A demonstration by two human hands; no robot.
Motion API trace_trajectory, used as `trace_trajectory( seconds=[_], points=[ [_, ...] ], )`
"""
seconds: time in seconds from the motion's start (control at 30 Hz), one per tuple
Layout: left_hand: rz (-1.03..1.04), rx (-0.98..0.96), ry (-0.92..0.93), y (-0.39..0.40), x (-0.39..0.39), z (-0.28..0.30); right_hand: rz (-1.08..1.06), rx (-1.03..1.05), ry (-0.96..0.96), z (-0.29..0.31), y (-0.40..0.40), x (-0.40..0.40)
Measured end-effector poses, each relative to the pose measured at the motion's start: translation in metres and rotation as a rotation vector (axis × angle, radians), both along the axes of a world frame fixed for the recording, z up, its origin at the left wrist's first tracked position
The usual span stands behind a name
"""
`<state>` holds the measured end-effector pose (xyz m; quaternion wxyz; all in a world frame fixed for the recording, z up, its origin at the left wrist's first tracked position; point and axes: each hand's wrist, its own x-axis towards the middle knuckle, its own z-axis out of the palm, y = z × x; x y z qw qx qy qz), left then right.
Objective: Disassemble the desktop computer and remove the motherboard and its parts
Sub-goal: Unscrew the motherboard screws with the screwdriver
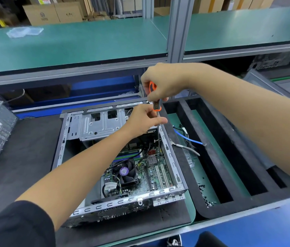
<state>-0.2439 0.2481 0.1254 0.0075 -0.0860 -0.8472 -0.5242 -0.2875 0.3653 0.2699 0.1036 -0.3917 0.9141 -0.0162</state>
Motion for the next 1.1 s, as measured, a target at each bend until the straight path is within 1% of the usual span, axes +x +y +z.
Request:
trace_trajectory(
  seconds=[0.1, 0.17, 0.27, 0.33, 0.43, 0.47, 0.67, 0.77, 0.83, 0.9, 1.0, 1.1],
  points=[
    [-0.112, 0.029, -0.040, -0.003, 0.003, -0.003, 0.059, 0.046, -0.037, 0.005, -0.001, 0.001],
    [-0.145, 0.030, -0.057, -0.003, 0.006, -0.007, 0.066, 0.068, -0.079, 0.009, -0.001, 0.002],
    [-0.106, 0.026, -0.041, 0.000, 0.006, -0.010, 0.052, 0.060, -0.153, 0.010, -0.002, 0.004],
    [-0.055, 0.009, -0.017, 0.003, 0.005, -0.012, 0.018, 0.023, -0.131, 0.008, -0.003, 0.004],
    [0.006, -0.011, 0.009, 0.008, 0.003, -0.014, -0.045, 0.041, 0.005, 0.004, -0.004, 0.001],
    [0.019, -0.012, 0.014, 0.009, 0.003, -0.015, -0.064, 0.049, 0.023, 0.002, -0.004, 0.001],
    [0.038, -0.022, 0.032, 0.009, 0.004, -0.016, -0.060, 0.000, 0.035, 0.004, -0.005, 0.006],
    [0.048, 0.017, 0.037, 0.009, 0.005, -0.017, -0.116, -0.019, -0.014, 0.003, -0.003, 0.007],
    [0.040, 0.001, 0.038, 0.008, 0.003, -0.018, -0.130, -0.019, -0.024, 0.000, -0.001, 0.007],
    [0.014, -0.045, 0.040, 0.005, 0.002, -0.018, -0.097, -0.028, -0.028, -0.001, 0.000, 0.006],
    [-0.100, 0.020, -0.026, 0.001, 0.002, -0.014, -0.021, -0.036, -0.059, 0.003, 0.003, 0.004],
    [-0.137, 0.046, -0.040, -0.002, 0.003, -0.012, 0.032, 0.011, -0.127, 0.008, 0.001, 0.004]
  ],
)
